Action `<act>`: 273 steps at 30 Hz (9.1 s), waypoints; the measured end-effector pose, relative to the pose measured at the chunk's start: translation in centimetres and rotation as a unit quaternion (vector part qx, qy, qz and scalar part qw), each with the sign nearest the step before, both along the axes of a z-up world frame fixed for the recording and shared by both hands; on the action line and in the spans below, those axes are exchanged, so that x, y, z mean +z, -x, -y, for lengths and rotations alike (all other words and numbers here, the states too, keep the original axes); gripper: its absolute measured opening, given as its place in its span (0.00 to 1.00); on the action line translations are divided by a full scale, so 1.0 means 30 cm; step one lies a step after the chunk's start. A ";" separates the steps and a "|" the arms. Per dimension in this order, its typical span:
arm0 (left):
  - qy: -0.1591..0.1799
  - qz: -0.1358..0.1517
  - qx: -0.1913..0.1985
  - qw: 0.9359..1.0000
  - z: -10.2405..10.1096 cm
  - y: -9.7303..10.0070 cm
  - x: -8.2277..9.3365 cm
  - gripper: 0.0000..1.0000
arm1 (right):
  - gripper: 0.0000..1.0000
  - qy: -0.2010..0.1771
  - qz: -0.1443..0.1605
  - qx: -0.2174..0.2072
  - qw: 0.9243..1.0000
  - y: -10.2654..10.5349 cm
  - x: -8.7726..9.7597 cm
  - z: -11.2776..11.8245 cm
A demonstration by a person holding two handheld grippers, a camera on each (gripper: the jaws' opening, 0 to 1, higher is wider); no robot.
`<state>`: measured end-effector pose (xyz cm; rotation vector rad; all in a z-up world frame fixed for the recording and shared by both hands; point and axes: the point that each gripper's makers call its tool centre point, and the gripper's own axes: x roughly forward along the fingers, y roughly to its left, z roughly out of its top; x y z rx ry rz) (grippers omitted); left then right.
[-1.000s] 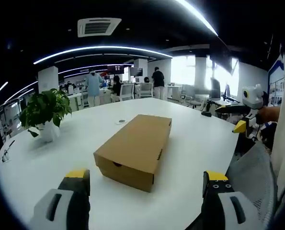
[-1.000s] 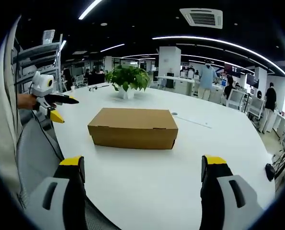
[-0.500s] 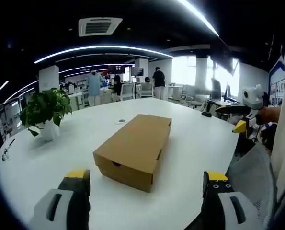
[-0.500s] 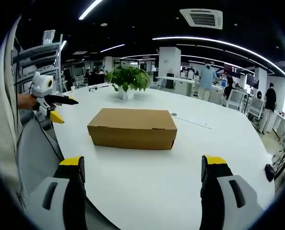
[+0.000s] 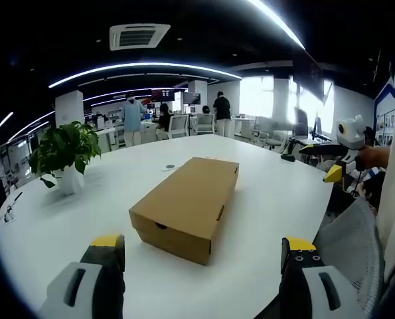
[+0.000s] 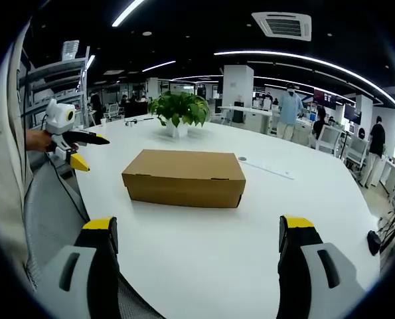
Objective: Operate the shoe box by opening the lid, removing the specified soft item, and placing it in the target area until the item is outside and the box remains undamaged.
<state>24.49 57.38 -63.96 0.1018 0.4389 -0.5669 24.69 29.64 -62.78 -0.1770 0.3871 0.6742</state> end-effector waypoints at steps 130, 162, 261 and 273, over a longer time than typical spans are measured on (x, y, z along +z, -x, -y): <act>-0.032 -0.042 0.166 0.985 0.098 -0.192 -0.240 0.66 | 0.58 0.039 -0.049 0.213 0.975 -0.561 -0.221 -0.071; -0.022 -0.052 0.193 0.980 0.087 -0.218 -0.264 0.56 | 0.44 0.057 -0.063 0.250 0.964 -0.626 -0.296 -0.186; -0.096 -0.129 -0.030 0.987 -0.240 -0.206 -0.257 0.53 | 0.38 0.066 -0.102 0.038 0.992 -0.274 -0.296 -0.420; -0.103 -0.135 -0.042 0.985 -0.305 -0.175 -0.259 0.53 | 0.37 0.061 -0.102 0.029 0.992 -0.219 -0.296 -0.483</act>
